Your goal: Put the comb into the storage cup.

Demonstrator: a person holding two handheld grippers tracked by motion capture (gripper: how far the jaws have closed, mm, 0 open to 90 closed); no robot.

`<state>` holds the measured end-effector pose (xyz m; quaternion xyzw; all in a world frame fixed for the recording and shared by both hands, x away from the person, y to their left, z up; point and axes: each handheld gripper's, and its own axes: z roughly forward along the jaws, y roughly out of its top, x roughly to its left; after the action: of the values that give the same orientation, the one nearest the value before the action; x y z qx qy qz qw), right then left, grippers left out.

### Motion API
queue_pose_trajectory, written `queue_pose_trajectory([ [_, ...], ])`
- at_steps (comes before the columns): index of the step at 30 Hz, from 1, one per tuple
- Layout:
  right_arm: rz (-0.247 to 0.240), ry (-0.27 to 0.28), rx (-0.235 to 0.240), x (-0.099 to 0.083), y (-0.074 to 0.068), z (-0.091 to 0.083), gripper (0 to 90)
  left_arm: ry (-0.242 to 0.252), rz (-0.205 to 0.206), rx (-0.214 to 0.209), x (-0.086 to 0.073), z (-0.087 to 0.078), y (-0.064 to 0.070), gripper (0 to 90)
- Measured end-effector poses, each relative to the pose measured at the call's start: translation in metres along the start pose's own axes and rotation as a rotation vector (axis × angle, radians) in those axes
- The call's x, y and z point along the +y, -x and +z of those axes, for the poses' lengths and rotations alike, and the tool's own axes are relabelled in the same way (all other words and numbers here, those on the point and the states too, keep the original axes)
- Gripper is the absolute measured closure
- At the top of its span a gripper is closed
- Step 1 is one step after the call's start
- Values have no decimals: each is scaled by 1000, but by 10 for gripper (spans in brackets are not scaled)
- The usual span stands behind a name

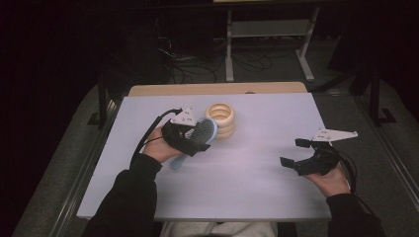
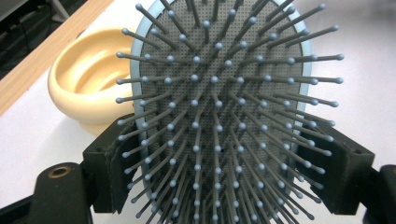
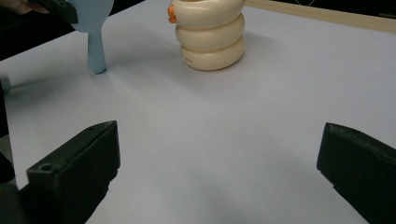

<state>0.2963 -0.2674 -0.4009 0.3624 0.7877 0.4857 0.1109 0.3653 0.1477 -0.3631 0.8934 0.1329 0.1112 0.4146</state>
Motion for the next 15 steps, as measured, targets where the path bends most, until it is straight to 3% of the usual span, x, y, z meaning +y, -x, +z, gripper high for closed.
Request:
queue_pose_trajectory([
  [15, -1, 6, 1, 0, 0, 0, 0, 52, -15, 4, 15, -11, -7, 198],
])
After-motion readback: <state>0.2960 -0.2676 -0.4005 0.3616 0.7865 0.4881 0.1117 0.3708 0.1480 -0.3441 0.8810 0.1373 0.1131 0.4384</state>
